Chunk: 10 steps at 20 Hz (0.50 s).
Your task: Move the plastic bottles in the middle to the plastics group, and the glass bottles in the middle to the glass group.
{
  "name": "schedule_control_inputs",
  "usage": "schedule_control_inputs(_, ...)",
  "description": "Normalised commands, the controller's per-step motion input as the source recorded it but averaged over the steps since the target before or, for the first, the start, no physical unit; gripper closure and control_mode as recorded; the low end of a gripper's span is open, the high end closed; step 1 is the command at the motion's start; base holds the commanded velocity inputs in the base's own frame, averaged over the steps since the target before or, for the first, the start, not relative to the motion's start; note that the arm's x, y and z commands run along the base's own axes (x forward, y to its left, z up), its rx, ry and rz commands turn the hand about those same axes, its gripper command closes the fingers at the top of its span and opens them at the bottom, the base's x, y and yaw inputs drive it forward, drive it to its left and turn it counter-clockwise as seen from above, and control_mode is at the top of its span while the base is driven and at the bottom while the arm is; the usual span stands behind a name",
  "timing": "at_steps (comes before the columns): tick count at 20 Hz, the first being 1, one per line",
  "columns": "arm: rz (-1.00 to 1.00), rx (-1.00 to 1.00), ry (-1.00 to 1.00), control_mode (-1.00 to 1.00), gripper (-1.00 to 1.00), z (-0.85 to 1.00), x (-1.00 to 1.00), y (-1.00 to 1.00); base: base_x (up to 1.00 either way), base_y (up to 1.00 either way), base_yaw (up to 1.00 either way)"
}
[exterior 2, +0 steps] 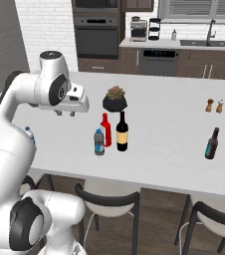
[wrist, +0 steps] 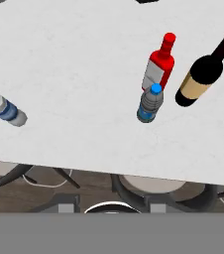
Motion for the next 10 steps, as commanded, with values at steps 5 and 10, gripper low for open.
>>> schedule_control_inputs(5, 0.00, -0.05, -0.02, -1.00, -1.00, -0.30, 0.00, 0.01, 0.00, 0.00, 0.00)
schedule_control_inputs(10, 0.03, -0.15, -0.13, -1.00, -1.00, -0.75, 0.15, 0.00, 0.00, 0.00, 0.00)
